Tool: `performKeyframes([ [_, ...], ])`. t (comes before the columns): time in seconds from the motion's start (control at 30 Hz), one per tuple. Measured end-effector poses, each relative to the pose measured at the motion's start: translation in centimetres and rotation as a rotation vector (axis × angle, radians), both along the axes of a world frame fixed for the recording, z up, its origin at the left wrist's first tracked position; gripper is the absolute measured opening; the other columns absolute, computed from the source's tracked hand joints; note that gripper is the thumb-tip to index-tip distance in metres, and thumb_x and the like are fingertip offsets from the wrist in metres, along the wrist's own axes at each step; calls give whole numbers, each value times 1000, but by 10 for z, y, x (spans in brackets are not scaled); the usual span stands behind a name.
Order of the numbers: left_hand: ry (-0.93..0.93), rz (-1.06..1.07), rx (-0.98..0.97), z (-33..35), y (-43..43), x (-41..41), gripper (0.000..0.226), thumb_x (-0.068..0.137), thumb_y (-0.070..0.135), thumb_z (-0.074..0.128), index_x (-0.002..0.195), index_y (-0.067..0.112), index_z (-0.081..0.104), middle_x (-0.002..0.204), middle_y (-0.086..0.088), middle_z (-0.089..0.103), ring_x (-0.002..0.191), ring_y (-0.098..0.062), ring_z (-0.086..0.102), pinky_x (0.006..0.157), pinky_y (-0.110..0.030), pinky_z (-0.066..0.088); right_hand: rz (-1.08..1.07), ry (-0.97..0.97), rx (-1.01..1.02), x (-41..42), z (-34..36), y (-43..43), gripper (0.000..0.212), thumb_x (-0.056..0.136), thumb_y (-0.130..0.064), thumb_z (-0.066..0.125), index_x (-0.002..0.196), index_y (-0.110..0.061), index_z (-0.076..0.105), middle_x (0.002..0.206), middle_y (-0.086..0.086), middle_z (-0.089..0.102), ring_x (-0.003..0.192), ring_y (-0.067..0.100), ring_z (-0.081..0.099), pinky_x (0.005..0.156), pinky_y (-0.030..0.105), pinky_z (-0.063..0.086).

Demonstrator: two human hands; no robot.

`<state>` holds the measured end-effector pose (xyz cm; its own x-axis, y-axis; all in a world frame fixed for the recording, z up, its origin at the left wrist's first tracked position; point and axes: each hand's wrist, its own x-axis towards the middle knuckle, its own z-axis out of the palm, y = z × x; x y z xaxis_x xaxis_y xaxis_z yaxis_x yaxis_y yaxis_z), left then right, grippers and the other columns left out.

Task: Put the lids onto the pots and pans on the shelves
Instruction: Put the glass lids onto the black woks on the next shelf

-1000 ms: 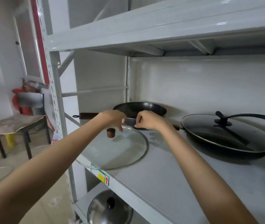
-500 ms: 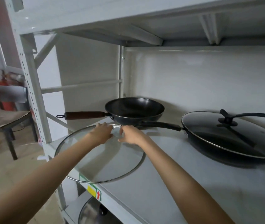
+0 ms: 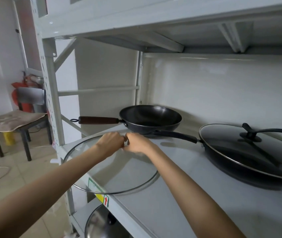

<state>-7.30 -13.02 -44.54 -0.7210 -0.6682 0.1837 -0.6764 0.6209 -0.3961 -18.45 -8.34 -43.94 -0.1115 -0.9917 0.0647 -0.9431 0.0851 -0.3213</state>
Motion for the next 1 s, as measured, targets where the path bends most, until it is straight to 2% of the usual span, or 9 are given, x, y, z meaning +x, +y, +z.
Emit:
performKeyframes([
  [0.2,-18,-18,2,18,24,11,31,95,9,47,125,11,57,114,-12,64,106,-32,64,83,-36,51,38,-40,6,6,17,26,30,83,-23,62,106,-2,62,99,15,68,87,28,63,64,31,39],
  [0.3,-2,-33,-10,32,42,14,24,95,10,47,116,5,58,115,-13,64,106,-33,64,84,-37,50,38,-48,-2,9,27,40,13,81,-18,59,75,-7,56,68,7,56,67,23,52,53,29,32],
  [0.33,9,-51,-30,38,49,16,24,96,10,48,117,4,57,116,-13,64,106,-33,64,84,-37,50,44,-48,-11,10,32,46,17,81,-17,59,68,-11,51,64,4,51,63,22,49,52,29,31],
  [0.43,32,-94,-92,57,61,19,26,96,13,47,119,6,57,115,-14,65,104,-34,65,80,-37,49,70,-67,-49,11,55,67,12,83,-18,62,82,-12,51,79,5,57,71,21,51,60,30,38],
  [0.53,118,-101,-25,81,66,18,24,95,14,48,115,9,59,112,-14,65,101,-35,65,78,-36,49,68,-82,-79,9,75,83,13,86,-20,61,85,-12,51,82,7,61,79,25,56,61,30,39],
  [0.67,171,-115,71,107,80,12,30,92,27,49,101,4,66,105,-17,67,95,-34,66,75,-33,48,88,-142,-93,7,84,88,20,87,-20,62,96,-2,64,103,22,71,97,35,66,72,34,45],
  [0.83,142,-84,88,116,90,18,30,92,18,44,96,-5,64,103,-22,67,95,-38,66,72,-35,46,140,-321,-164,19,83,89,17,82,-30,72,83,-13,67,90,8,70,79,15,58,69,28,42],
  [0.93,145,-81,77,120,81,31,25,90,14,47,85,-5,63,96,-24,67,93,-40,66,65,-36,41,130,-358,-229,33,85,84,30,79,-29,75,98,-6,70,98,13,73,89,20,63,75,32,45],
  [1.0,141,-91,39,121,76,39,21,88,10,48,68,7,53,80,-20,63,85,-39,66,60,-32,37,132,-336,-247,42,88,81,34,79,-28,75,101,-3,69,89,9,68,85,19,60,71,30,42],
])
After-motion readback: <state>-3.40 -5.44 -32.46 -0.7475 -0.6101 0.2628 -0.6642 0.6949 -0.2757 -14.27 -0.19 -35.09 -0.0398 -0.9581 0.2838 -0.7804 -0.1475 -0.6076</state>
